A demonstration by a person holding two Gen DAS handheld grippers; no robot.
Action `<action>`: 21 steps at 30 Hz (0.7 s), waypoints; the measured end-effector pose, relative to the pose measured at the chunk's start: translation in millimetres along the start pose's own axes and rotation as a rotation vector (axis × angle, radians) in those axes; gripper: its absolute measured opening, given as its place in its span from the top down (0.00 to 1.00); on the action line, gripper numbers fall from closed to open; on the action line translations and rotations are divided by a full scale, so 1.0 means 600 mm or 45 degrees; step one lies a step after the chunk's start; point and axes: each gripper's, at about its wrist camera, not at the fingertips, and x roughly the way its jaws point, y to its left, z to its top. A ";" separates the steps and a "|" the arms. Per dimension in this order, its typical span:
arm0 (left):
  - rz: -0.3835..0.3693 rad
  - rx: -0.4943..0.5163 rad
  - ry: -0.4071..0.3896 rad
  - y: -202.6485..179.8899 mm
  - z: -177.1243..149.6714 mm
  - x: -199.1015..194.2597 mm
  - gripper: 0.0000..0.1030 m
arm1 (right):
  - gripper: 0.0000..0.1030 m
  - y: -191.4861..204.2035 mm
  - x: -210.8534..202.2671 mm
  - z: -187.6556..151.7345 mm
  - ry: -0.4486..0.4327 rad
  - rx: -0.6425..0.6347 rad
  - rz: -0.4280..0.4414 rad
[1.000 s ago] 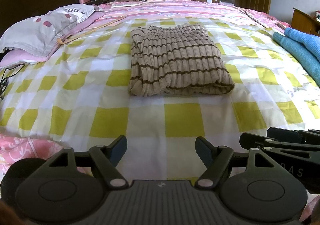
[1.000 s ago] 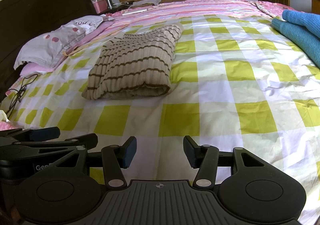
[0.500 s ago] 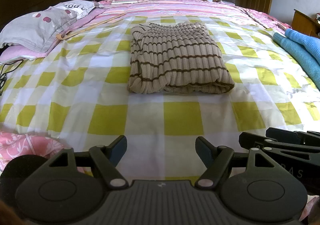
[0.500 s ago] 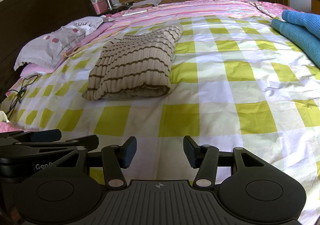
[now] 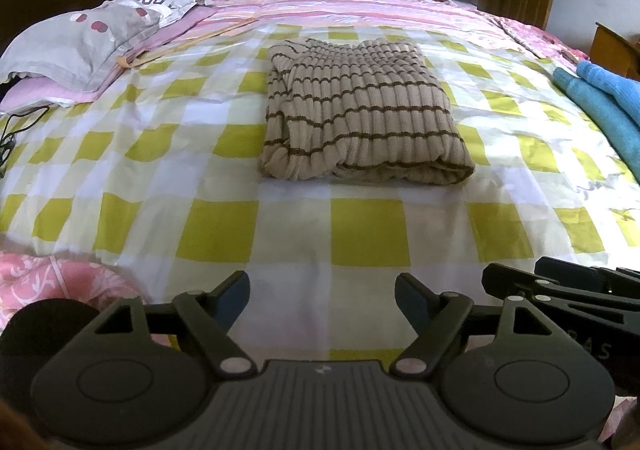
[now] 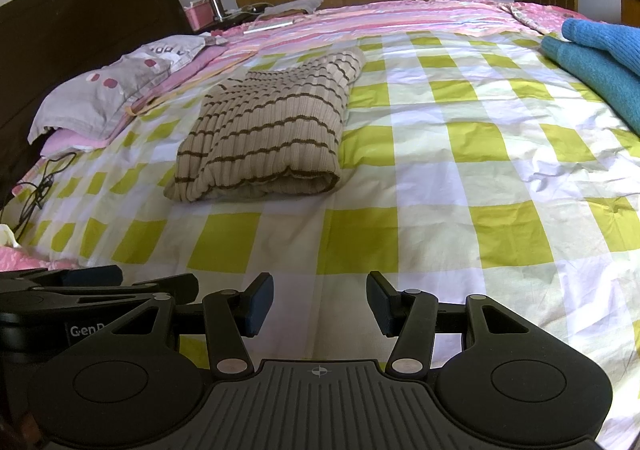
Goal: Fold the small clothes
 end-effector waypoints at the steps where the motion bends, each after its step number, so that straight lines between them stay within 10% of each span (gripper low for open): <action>1: 0.002 -0.001 -0.003 0.000 0.000 -0.001 0.17 | 0.50 0.001 -0.001 0.001 -0.001 0.001 -0.001; 21: -0.010 -0.039 -0.029 0.006 0.001 -0.004 0.16 | 0.50 0.005 -0.002 0.002 -0.004 0.003 -0.002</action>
